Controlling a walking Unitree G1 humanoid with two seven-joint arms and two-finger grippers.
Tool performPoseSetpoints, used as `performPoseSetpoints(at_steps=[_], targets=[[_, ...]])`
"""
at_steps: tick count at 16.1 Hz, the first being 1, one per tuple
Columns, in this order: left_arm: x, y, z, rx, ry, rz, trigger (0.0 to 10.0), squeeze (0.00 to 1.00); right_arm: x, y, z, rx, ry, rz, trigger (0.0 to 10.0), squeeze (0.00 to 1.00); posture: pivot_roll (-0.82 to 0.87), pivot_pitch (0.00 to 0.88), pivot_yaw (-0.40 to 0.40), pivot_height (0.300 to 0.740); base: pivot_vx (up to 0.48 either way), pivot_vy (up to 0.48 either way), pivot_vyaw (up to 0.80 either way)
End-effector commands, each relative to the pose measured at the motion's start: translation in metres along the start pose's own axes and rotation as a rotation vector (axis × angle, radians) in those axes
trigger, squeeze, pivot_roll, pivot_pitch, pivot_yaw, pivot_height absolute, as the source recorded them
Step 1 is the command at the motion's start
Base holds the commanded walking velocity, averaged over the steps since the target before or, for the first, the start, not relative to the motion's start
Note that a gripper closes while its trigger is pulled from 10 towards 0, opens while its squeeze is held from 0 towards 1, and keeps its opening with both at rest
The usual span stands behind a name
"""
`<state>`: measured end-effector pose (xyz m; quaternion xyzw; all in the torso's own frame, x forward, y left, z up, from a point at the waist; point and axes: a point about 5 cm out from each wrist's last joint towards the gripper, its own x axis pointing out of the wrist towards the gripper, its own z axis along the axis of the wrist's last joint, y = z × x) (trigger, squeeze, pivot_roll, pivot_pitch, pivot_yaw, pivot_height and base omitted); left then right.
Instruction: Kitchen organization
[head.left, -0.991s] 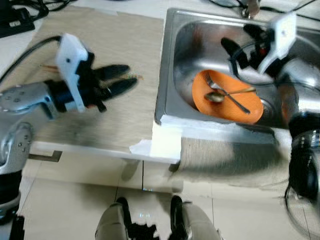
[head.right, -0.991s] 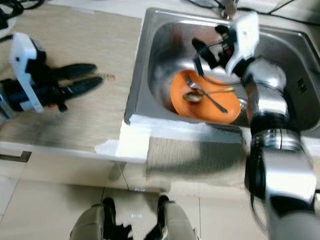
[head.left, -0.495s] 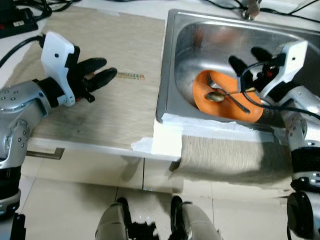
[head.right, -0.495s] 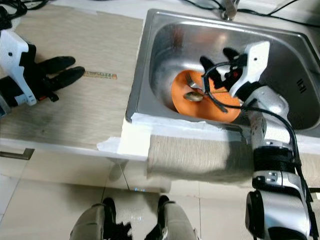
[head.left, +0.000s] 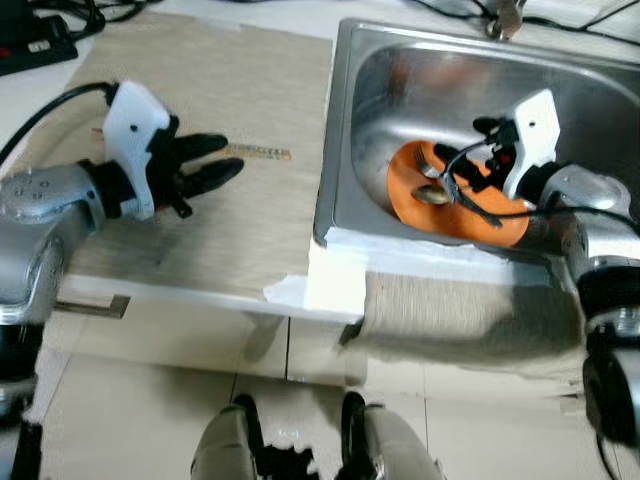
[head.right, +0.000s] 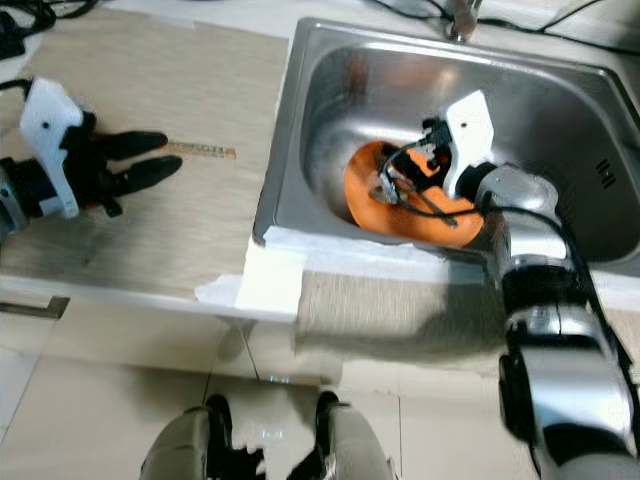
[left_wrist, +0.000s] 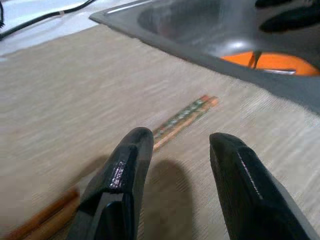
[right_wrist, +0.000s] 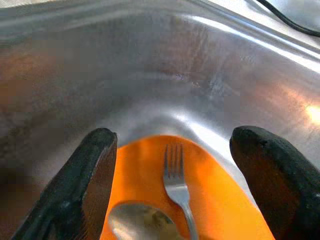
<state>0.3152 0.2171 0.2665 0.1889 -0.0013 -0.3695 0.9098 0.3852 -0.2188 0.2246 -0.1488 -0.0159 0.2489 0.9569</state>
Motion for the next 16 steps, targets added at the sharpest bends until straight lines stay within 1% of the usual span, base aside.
performPoseSetpoints(at_steps=[1,2,3,4,5,6,8,9,10,11,12,13,16], targets=[[0.002,0.003,0.003,0.034,0.004,-0.018,10.0,0.00,-0.002,-0.005,0.000,-0.028,0.021,-0.003,10.0,0.00,-0.12,0.231,-0.076,0.740,0.000,0.000,0.00],[0.002,0.005,0.003,0.041,0.009,-0.018,10.0,0.00,-0.001,-0.004,0.000,-0.030,0.021,0.002,10.0,0.00,-0.11,0.232,-0.075,0.740,0.000,0.000,0.00],[0.004,0.010,0.004,0.048,0.012,-0.026,10.0,0.00,0.001,-0.004,0.005,-0.013,-0.013,0.017,10.0,0.00,-0.10,0.235,-0.078,0.740,0.000,0.000,0.00],[0.005,0.011,0.005,0.046,0.005,-0.040,10.0,0.00,0.000,-0.004,0.012,0.033,-0.079,0.038,10.0,0.00,-0.09,0.239,-0.079,0.740,0.000,0.000,0.00],[0.007,0.012,0.008,0.009,-0.014,-0.093,10.0,1.00,-0.004,-0.002,0.020,0.076,-0.162,0.090,10.0,0.00,-0.08,0.246,-0.084,0.740,0.000,0.000,0.00],[0.008,0.012,0.009,-0.022,-0.021,-0.130,10.0,1.00,-0.009,0.001,0.024,0.103,-0.215,0.140,10.0,0.00,-0.08,0.247,-0.085,0.740,0.000,0.000,0.00],[0.012,0.014,0.013,-0.011,-0.032,-0.199,10.0,1.00,-0.024,0.008,0.027,0.148,-0.292,0.254,10.0,0.00,-0.07,0.250,-0.093,0.740,0.000,0.000,0.00],[0.013,0.016,0.015,-0.014,-0.043,-0.224,10.0,1.00,-0.029,0.011,0.026,0.154,-0.301,0.284,10.0,0.00,-0.06,0.253,-0.095,0.740,0.000,0.000,0.00],[0.016,0.027,0.015,-0.024,-0.027,-0.241,10.0,1.00,-0.041,0.024,0.020,0.167,-0.297,0.373,10.0,0.00,-0.07,0.248,-0.090,0.740,0.000,0.000,0.00],[0.016,0.029,0.014,-0.022,-0.013,-0.240,10.0,1.00,-0.043,0.028,0.018,0.167,-0.291,0.391,10.0,0.00,-0.08,0.247,-0.090,0.740,0.000,0.000,0.00],[0.017,0.034,0.011,-0.010,0.009,-0.233,10.0,1.00,-0.047,0.038,0.013,0.138,-0.263,0.438,10.0,0.00,-0.09,0.244,-0.083,0.740,0.000,0.000,0.00],[0.019,0.037,0.009,-0.024,0.008,-0.236,10.0,1.00,-0.050,0.045,0.012,0.123,-0.248,0.462,10.0,0.00,-0.11,0.243,-0.078,0.740,0.000,0.000,0.00],[0.031,0.035,0.005,-0.078,-0.007,-0.284,10.0,1.00,-0.055,0.047,0.017,0.151,-0.250,0.459,10.0,0.00,-0.13,0.243,-0.081,0.740,0.000,0.000,0.00]])
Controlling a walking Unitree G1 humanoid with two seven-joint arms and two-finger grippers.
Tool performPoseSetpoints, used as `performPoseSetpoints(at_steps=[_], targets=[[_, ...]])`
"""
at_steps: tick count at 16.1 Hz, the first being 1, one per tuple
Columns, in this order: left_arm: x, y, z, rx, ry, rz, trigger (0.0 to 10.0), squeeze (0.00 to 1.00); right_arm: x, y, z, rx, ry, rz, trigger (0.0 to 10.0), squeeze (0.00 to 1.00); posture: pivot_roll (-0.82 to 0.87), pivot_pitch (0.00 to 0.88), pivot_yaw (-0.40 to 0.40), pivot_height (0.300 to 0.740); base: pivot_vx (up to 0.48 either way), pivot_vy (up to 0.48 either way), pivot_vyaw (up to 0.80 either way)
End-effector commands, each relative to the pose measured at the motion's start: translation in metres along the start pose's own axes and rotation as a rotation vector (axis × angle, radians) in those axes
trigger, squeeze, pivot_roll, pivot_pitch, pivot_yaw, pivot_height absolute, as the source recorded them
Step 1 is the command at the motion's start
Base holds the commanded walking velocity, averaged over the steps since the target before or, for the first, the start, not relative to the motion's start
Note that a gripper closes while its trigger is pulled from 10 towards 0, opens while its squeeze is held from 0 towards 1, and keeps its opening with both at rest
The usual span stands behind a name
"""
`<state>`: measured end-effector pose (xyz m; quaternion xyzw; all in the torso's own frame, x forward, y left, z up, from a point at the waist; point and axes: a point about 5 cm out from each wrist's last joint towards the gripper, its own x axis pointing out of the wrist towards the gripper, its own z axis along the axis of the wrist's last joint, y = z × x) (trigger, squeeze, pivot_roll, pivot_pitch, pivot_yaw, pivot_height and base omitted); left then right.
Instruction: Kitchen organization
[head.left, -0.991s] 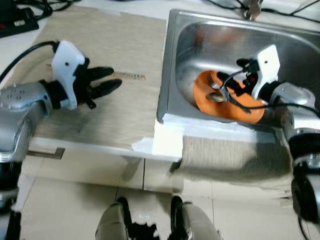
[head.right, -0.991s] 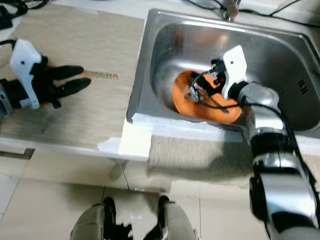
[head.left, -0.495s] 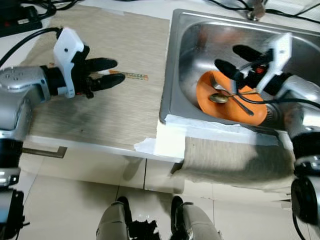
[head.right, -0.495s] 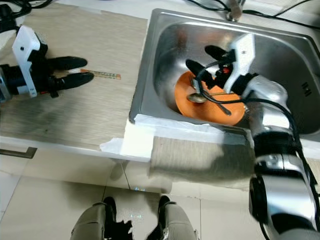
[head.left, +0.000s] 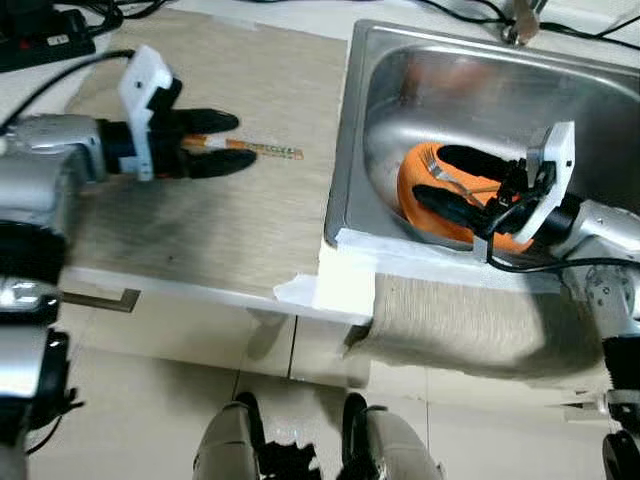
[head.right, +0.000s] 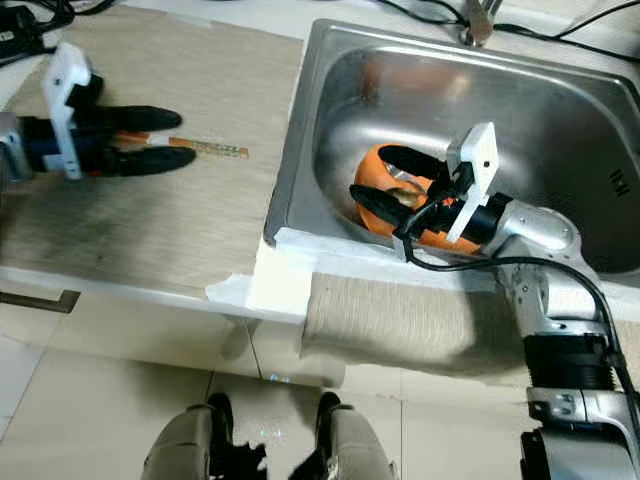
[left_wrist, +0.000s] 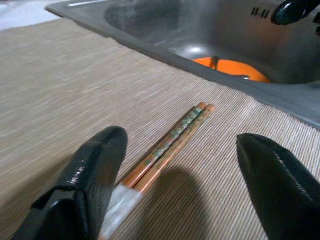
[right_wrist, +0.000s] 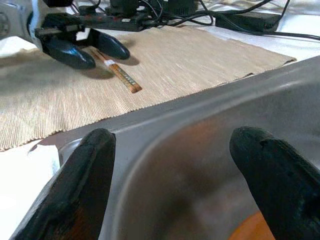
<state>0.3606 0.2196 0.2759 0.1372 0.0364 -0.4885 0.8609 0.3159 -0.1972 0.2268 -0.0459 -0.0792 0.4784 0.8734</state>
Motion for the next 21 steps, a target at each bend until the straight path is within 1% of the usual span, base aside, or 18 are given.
performPoseSetpoints(at_steps=[1,2,3,6,7,8,9,10,13,16,17,18,21], targets=[[0.007,0.002,0.002,0.023,0.017,-0.015,10.0,1.00,-0.007,-0.001,0.005,0.002,-0.001,-0.021,10.0,0.00,-0.13,0.242,-0.090,0.740,0.000,0.000,0.00],[0.012,0.004,0.001,0.027,0.026,-0.003,10.0,1.00,-0.009,-0.001,0.006,0.007,-0.001,-0.023,10.0,0.00,-0.13,0.242,-0.091,0.740,0.000,0.000,0.00],[0.013,0.006,0.001,0.023,0.030,0.004,10.0,1.00,-0.009,0.000,0.007,0.007,0.002,-0.012,10.0,0.00,-0.13,0.245,-0.093,0.740,0.000,0.000,0.00],[0.007,0.012,-0.001,0.006,0.067,-0.001,10.0,1.00,-0.011,0.005,0.008,0.001,0.033,0.030,10.0,0.00,-0.14,0.247,-0.095,0.740,0.000,0.000,0.00],[0.002,0.014,-0.004,-0.002,0.115,0.002,10.0,1.00,-0.013,0.005,0.009,-0.002,0.049,0.045,10.0,0.00,-0.13,0.251,-0.100,0.740,0.000,0.000,0.00],[0.000,0.015,-0.006,-0.006,0.139,0.002,10.0,1.00,-0.013,0.005,0.009,-0.004,0.054,0.050,10.0,0.00,-0.13,0.254,-0.101,0.740,0.000,0.000,0.00],[-0.006,0.017,-0.010,-0.007,0.212,0.004,10.0,1.00,-0.014,0.004,0.012,-0.016,0.071,0.066,10.0,0.00,-0.14,0.261,-0.105,0.740,0.000,0.000,0.00],[-0.010,0.018,-0.011,-0.014,0.246,-0.014,10.0,1.00,-0.014,0.003,0.013,-0.025,0.082,0.074,10.0,0.00,-0.14,0.262,-0.105,0.740,0.000,0.000,0.00],[-0.013,0.016,-0.016,-0.003,0.276,-0.042,10.0,1.00,-0.013,0.003,0.017,-0.030,0.089,0.102,10.0,0.00,-0.13,0.265,-0.107,0.740,0.000,0.000,0.00],[-0.013,0.016,-0.016,-0.003,0.276,-0.042,10.0,1.00,-0.013,0.003,0.017,-0.030,0.089,0.102,10.0,0.00,-0.13,0.265,-0.107,0.740,0.000,0.000,0.00],[-0.013,0.016,-0.017,-0.001,0.281,-0.045,10.0,1.00,-0.012,0.005,0.018,-0.027,0.086,0.119,10.0,0.00,-0.13,0.263,-0.106,0.740,0.000,0.000,0.00],[-0.012,0.014,-0.023,0.033,0.309,-0.055,0.0,0.00,-0.011,0.010,0.020,-0.024,0.091,0.181,10.0,0.00,-0.14,0.258,-0.103,0.740,0.000,0.000,0.00],[-0.011,0.013,-0.026,0.055,0.320,-0.064,0.0,0.00,-0.011,0.011,0.019,-0.027,0.098,0.193,10.0,0.00,-0.14,0.250,-0.100,0.740,0.000,0.000,0.00]])
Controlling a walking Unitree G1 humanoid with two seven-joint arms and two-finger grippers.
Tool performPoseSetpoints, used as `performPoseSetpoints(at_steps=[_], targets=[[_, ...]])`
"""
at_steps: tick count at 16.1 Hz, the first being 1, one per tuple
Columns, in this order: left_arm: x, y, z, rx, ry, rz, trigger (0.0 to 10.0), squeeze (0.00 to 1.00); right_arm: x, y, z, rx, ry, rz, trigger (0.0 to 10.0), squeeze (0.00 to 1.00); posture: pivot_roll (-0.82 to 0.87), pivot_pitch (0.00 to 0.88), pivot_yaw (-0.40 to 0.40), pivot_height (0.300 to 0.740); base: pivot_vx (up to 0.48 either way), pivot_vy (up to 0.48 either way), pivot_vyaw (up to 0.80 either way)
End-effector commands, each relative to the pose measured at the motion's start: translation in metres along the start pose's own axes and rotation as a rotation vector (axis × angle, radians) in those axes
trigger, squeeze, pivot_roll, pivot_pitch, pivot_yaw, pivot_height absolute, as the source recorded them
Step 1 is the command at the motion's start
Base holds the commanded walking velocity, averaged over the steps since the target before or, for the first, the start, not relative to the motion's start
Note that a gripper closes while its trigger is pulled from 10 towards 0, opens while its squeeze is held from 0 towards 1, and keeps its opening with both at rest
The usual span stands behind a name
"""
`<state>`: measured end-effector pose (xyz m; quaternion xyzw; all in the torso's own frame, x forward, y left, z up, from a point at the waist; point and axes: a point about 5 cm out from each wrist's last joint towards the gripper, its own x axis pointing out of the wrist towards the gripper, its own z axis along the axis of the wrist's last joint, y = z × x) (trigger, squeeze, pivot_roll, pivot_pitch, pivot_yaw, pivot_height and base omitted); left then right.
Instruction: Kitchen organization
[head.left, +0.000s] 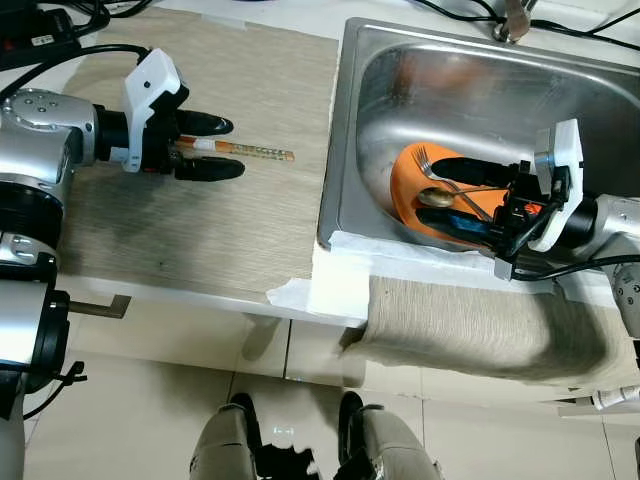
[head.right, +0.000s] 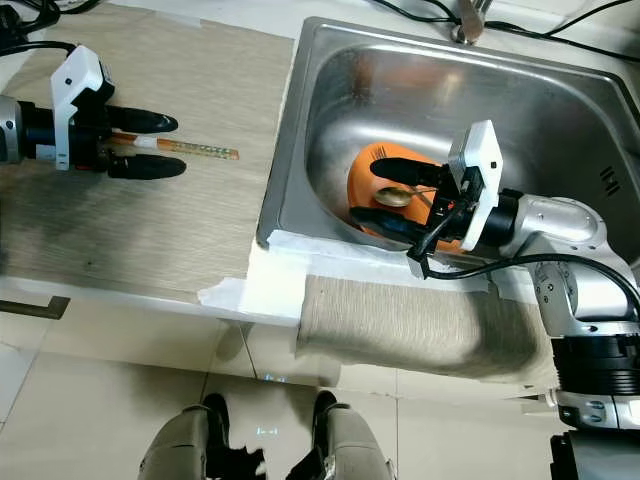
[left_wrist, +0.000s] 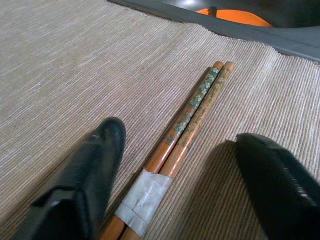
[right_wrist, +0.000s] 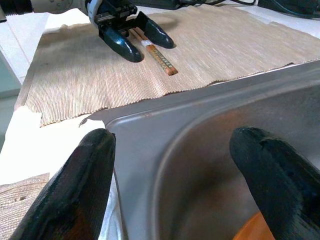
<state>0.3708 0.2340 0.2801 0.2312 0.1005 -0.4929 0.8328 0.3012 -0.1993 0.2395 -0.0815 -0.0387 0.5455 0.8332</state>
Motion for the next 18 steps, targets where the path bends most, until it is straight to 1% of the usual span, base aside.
performPoseSetpoints(at_steps=[1,5,11,16,18], targets=[[0.002,-0.006,-0.025,-0.048,0.113,-0.030,0.0,0.00,-0.003,0.002,0.004,-0.014,0.008,0.021,10.0,0.00,-0.14,0.250,-0.100,0.740,0.000,0.000,0.00],[0.005,-0.008,-0.024,-0.038,0.079,-0.036,0.0,0.00,-0.003,0.000,0.002,-0.025,0.015,0.009,10.0,0.00,-0.13,0.234,-0.097,0.740,0.000,0.000,0.00],[0.002,-0.007,-0.018,-0.017,0.030,-0.023,0.0,0.00,-0.003,-0.002,0.001,-0.034,0.011,-0.005,10.0,0.00,-0.12,0.211,-0.093,0.740,0.000,0.000,0.00],[-0.004,-0.008,-0.012,0.018,-0.001,-0.023,0.0,0.00,-0.004,-0.001,-0.001,-0.040,0.015,-0.012,10.0,0.00,-0.12,0.216,-0.086,0.740,0.000,0.000,0.00],[-0.005,-0.009,-0.012,0.016,-0.010,-0.028,0.0,0.00,-0.004,-0.001,-0.002,-0.041,0.019,-0.011,10.0,0.00,-0.12,0.217,-0.087,0.740,0.000,0.000,0.00]])
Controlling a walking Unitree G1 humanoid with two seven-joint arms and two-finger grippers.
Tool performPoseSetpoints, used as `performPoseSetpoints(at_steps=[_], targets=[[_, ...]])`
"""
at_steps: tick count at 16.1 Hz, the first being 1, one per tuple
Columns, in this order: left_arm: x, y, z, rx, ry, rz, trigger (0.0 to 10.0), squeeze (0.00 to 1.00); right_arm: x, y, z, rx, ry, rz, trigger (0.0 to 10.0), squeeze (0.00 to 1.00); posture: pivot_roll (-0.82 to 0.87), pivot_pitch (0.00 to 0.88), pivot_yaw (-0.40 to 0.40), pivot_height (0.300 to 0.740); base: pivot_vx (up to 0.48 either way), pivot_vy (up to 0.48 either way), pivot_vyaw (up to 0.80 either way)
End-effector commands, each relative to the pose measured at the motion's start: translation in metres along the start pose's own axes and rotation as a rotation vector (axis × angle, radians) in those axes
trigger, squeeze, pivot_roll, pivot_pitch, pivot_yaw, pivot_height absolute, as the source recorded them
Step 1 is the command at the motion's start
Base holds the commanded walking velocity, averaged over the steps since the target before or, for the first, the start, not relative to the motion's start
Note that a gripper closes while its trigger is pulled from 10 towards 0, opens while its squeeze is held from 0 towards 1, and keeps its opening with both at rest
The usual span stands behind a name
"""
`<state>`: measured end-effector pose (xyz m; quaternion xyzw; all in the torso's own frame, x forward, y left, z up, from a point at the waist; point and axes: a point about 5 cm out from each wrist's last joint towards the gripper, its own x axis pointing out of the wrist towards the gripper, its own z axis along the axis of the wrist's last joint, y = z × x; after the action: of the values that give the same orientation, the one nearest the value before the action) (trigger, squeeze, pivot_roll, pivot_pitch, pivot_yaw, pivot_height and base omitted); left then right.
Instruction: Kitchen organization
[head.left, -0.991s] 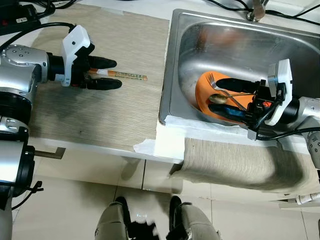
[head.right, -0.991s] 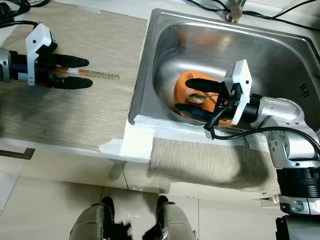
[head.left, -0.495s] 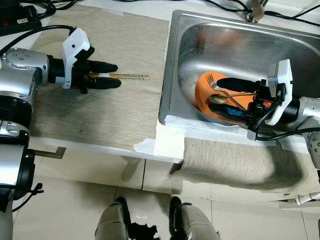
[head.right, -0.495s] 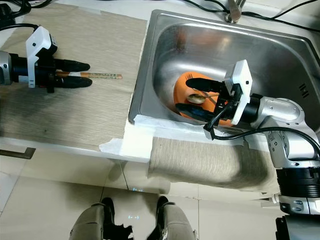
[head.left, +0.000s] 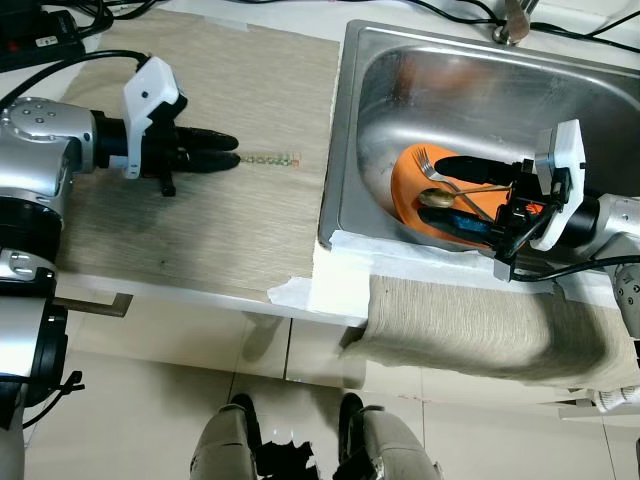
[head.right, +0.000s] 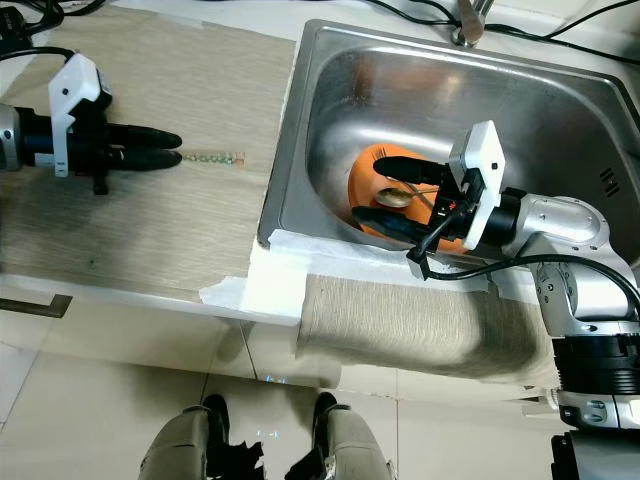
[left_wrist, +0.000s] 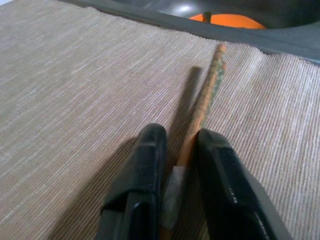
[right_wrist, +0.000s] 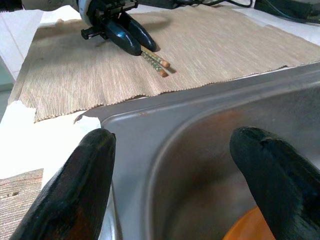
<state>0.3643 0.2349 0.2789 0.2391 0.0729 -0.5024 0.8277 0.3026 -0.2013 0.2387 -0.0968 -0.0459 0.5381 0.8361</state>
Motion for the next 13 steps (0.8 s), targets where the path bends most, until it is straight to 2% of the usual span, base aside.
performPoseSetpoints(at_steps=[1,4,9,12,13], targets=[[-0.003,-0.004,-0.010,-0.029,0.027,-0.020,0.0,0.00,-0.003,0.001,-0.001,-0.009,0.014,0.004,10.0,0.00,-0.12,0.217,-0.087,0.740,0.000,0.000,0.00],[-0.007,-0.004,-0.010,-0.029,0.004,-0.005,0.0,0.00,-0.003,0.000,0.000,-0.013,0.014,0.003,10.0,0.00,-0.12,0.214,-0.090,0.740,0.000,0.000,0.00],[-0.017,-0.009,-0.002,-0.028,-0.067,-0.005,0.0,0.00,0.001,-0.002,0.003,0.015,-0.052,-0.041,10.0,0.00,-0.11,0.210,-0.099,0.740,0.000,0.000,0.00],[-0.024,-0.010,0.016,-0.018,-0.140,0.021,0.0,0.00,0.011,-0.003,0.006,0.051,-0.120,-0.086,10.0,0.00,-0.11,0.213,-0.105,0.740,0.000,0.000,0.00],[-0.025,-0.008,0.033,-0.015,-0.192,0.037,0.0,0.00,0.016,-0.006,0.009,0.071,-0.153,-0.110,10.0,0.00,-0.11,0.210,-0.103,0.740,0.000,0.000,0.00]])
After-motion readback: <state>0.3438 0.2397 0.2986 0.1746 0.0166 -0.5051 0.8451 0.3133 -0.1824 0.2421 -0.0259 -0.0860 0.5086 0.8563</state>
